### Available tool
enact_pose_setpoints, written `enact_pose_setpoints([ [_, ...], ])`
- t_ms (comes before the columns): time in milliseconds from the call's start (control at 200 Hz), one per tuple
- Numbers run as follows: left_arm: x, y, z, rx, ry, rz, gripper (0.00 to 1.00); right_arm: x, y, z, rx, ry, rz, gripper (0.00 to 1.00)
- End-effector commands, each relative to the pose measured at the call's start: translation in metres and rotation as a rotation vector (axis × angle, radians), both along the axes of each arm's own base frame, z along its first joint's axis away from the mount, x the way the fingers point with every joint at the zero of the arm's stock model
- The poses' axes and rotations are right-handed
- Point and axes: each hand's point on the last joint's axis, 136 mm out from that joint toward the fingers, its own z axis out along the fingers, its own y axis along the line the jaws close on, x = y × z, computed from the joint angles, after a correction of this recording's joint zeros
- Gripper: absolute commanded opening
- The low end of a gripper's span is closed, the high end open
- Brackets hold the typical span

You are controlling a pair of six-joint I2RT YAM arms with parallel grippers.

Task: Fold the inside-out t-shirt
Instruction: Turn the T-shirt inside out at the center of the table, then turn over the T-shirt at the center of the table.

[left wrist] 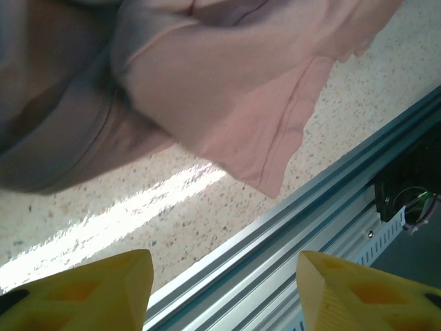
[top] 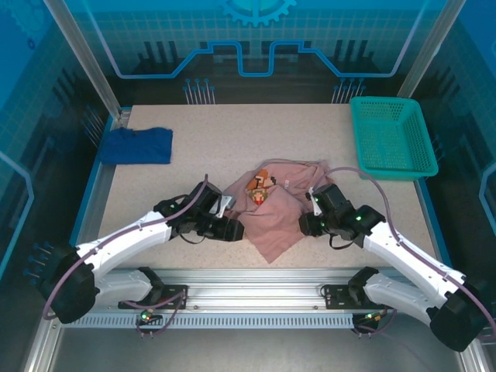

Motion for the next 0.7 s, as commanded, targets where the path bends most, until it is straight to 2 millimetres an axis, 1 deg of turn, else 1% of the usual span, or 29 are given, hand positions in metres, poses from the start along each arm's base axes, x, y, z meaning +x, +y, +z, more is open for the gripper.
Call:
enact_pose_setpoints([
  [0,0.04,0.001,0.019,-0.016,-0.111,0.058,0.64,0.048,0.014,0.03,0.038,-0.158,-0.011,0.42],
  [50,0.072,0.011,0.021,-0.025,-0.152,0.165,0.66,0.07,0.023,0.035,0.057,-0.175,-0.001,0.45],
  [90,0.098,0.021,0.022,-0.041,-0.166,0.262,0.68,0.088,0.029,0.037,0.062,-0.188,0.005,0.51],
  [100,0.104,0.023,0.023,-0.046,-0.167,0.285,0.69,0.092,0.029,0.035,0.058,-0.184,0.005,0.53],
  [115,0.112,0.026,0.022,-0.054,-0.17,0.314,0.7,0.103,0.031,0.042,0.066,-0.201,0.003,0.54],
  [160,0.137,0.037,0.019,-0.066,-0.168,0.398,0.71,0.125,0.034,0.047,0.071,-0.213,-0.001,0.57],
  [210,0.157,0.049,0.01,-0.047,-0.157,0.463,0.71,0.151,0.033,0.049,0.067,-0.237,-0.015,0.59],
  [265,0.172,0.056,-0.006,0.016,-0.139,0.479,0.72,0.174,0.031,0.041,0.044,-0.223,-0.027,0.61],
  [335,0.181,0.062,-0.027,0.121,-0.1,0.467,0.72,0.197,0.029,0.027,-0.014,-0.186,-0.028,0.67],
  [435,0.182,0.06,-0.057,0.172,-0.027,0.444,0.73,0.217,0.034,0.0,-0.062,-0.116,-0.006,0.75],
  [500,0.178,0.05,-0.069,0.15,0.019,0.415,0.73,0.223,0.041,-0.017,-0.078,-0.067,0.028,0.8],
  [585,0.172,0.04,-0.084,0.165,0.047,0.381,0.73,0.229,0.047,-0.037,-0.097,-0.012,0.06,0.84],
  [655,0.169,0.035,-0.095,0.173,0.066,0.366,0.67,0.231,0.054,-0.051,-0.101,0.037,0.087,0.85],
  [695,0.168,0.033,-0.1,0.164,0.078,0.364,0.62,0.23,0.059,-0.057,-0.099,0.058,0.106,0.82],
])
